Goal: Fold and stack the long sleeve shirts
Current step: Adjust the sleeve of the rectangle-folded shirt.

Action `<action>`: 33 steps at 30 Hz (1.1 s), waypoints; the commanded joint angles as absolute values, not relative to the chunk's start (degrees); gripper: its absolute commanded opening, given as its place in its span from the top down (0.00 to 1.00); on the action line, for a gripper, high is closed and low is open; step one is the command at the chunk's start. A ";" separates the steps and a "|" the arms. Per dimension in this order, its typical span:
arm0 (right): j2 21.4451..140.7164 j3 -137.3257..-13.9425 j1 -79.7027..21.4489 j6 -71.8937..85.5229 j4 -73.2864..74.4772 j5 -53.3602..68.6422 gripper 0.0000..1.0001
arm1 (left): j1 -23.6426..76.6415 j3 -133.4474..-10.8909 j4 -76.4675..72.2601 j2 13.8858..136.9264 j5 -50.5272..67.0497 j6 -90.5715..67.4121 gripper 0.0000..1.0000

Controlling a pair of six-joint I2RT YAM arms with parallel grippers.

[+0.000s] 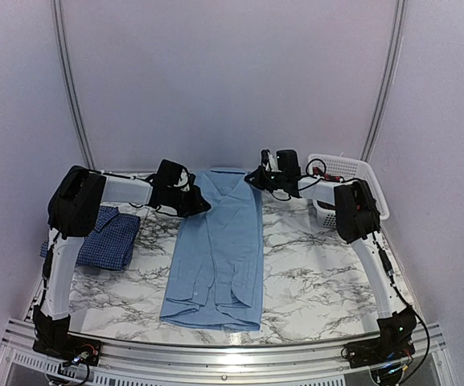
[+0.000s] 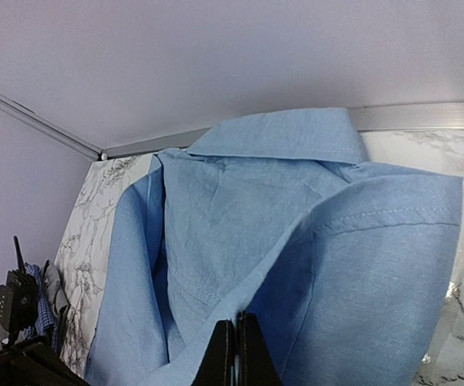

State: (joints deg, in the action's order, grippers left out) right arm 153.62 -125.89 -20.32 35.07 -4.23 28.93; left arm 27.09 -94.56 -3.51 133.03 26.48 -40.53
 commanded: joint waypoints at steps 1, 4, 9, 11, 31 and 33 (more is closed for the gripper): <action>149.68 -125.95 -19.78 35.69 -5.87 27.86 1.00 | 26.89 -92.76 -3.72 129.37 25.51 -39.00 0.84; 149.55 -125.99 -19.76 35.60 -5.76 27.88 1.00 | 26.96 -92.51 -3.43 128.96 25.53 -38.45 0.73; 149.25 -125.75 -19.78 35.43 -5.63 28.00 1.00 | 26.98 -91.85 -4.24 128.46 25.94 -38.49 0.61; 149.11 -125.54 -19.77 35.42 -5.63 27.99 1.00 | 26.98 -91.97 -5.02 128.77 26.58 -39.21 0.61; 148.36 -124.85 -19.75 35.24 -5.69 28.19 1.00 | 28.86 -92.99 -0.72 129.14 24.21 -36.50 0.61; 148.27 -124.81 -19.78 35.22 -5.63 28.16 1.00 | 29.04 -93.07 -0.13 129.32 23.52 -36.09 0.62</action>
State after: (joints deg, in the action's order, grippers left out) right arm 151.89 -124.97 -20.29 35.35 -4.27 28.80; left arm 28.32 -92.38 -3.18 131.31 25.12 -38.79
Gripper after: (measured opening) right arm 0.001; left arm 0.393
